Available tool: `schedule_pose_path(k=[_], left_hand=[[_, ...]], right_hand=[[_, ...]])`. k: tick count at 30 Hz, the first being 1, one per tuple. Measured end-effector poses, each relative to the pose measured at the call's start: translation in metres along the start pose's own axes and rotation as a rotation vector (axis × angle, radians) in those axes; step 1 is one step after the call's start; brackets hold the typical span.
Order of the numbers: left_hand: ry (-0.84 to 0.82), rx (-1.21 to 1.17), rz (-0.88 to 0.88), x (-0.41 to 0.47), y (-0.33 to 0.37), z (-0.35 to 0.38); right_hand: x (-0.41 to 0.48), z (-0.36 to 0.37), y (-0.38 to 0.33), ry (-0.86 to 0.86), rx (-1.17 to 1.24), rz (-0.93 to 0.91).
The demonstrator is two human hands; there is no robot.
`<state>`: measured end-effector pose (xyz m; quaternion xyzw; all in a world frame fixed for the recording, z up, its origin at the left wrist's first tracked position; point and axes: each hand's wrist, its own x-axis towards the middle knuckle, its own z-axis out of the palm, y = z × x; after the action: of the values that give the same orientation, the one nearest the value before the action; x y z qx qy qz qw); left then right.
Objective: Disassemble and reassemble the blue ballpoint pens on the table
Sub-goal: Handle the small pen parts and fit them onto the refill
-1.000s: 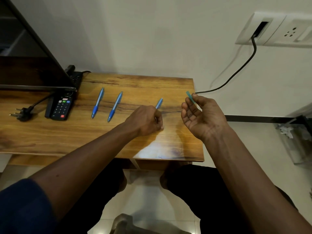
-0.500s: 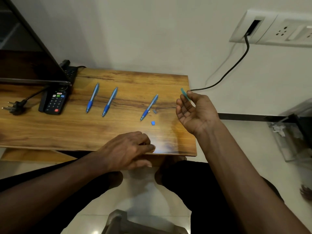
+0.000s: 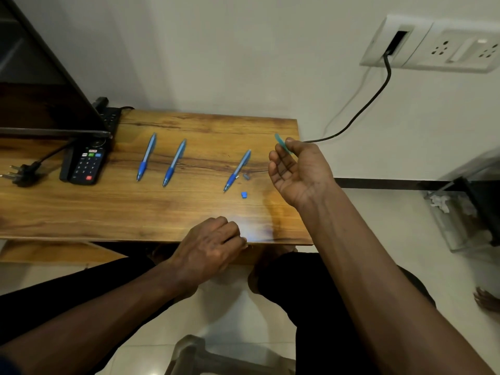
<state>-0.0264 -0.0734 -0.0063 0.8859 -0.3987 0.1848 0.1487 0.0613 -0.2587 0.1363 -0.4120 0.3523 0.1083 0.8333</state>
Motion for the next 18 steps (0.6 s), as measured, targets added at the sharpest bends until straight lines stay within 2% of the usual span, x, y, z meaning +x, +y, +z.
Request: schedule_pose_path(k=[6,9,12,15,18], left_hand=[[-0.024,0.063,0.123,-0.001,-0.001,-0.002],[-0.037,0.004,0.088,0.004,-0.005,-0.007],[0.015,-0.185,-0.147,0.019,-0.010,-0.024],[0.223,-0.394,-0.475,0.048,-0.017,-0.054],[0.345,-0.613,-0.634,0.080,-0.027,-0.079]], right_hand=[[0.000,0.003,0.001,-0.001,0.002,-0.002],[0.001,0.003,0.000,-0.006,0.004,0.000],[0.001,0.003,0.000,-0.037,-0.007,0.013],[0.000,0.005,0.000,-0.070,0.002,0.008],[-0.001,0.007,0.001,-0.109,-0.015,-0.020]])
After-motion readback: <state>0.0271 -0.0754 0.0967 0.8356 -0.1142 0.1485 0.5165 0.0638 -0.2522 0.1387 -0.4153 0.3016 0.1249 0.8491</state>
